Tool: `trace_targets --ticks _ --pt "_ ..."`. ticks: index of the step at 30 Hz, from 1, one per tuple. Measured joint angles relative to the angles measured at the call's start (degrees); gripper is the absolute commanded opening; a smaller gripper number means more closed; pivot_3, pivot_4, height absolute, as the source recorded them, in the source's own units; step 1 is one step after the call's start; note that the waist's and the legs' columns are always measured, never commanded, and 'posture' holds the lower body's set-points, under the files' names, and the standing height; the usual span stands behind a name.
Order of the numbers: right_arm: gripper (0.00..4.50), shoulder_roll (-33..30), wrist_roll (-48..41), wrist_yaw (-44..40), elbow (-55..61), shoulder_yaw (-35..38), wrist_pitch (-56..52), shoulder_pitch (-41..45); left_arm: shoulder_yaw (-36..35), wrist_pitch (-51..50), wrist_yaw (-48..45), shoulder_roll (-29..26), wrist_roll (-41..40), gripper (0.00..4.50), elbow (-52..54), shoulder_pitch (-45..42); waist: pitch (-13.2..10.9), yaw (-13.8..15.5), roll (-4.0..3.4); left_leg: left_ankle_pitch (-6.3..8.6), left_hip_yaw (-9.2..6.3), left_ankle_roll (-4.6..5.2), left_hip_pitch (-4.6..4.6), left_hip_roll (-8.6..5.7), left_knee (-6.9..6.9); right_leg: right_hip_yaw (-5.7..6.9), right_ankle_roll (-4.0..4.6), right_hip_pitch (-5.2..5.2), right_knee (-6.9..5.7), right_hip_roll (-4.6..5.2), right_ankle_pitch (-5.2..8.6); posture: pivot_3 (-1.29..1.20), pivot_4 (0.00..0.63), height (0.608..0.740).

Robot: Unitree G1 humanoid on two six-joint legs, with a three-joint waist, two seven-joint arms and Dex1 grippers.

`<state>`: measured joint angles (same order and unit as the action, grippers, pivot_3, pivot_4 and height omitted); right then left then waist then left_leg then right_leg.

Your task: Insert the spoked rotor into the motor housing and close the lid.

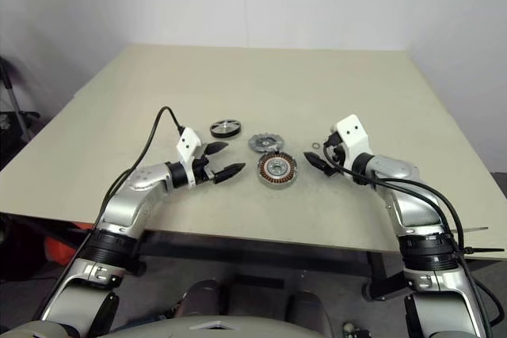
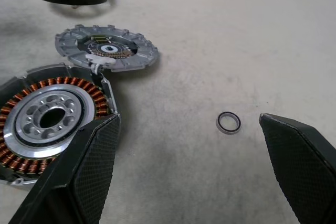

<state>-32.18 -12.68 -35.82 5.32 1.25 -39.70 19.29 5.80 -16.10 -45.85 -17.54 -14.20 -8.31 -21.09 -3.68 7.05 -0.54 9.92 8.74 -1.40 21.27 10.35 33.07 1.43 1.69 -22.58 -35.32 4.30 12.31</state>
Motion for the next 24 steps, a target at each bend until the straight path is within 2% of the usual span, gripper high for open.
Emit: trace_targets --ticks 15,24 --pt "4.35 0.56 1.33 1.30 -2.31 -0.39 0.39 0.92 0.04 0.00 0.35 0.09 0.35 4.47 0.00 0.00 0.00 -0.01 0.00 0.00 0.00 0.00 0.00 0.00 0.00 0.00 0.01 0.00 0.00 0.00 -0.01 0.00 0.000 0.740" --pt "4.35 2.71 2.91 3.19 -7.77 -1.03 2.53 4.93 0.37 0.02 0.39 0.07 0.50 4.47 0.02 -0.02 0.00 -0.09 0.00 0.00 0.01 0.00 0.02 0.00 0.01 0.00 0.05 -0.01 0.00 0.00 -0.03 0.00 0.000 0.740"
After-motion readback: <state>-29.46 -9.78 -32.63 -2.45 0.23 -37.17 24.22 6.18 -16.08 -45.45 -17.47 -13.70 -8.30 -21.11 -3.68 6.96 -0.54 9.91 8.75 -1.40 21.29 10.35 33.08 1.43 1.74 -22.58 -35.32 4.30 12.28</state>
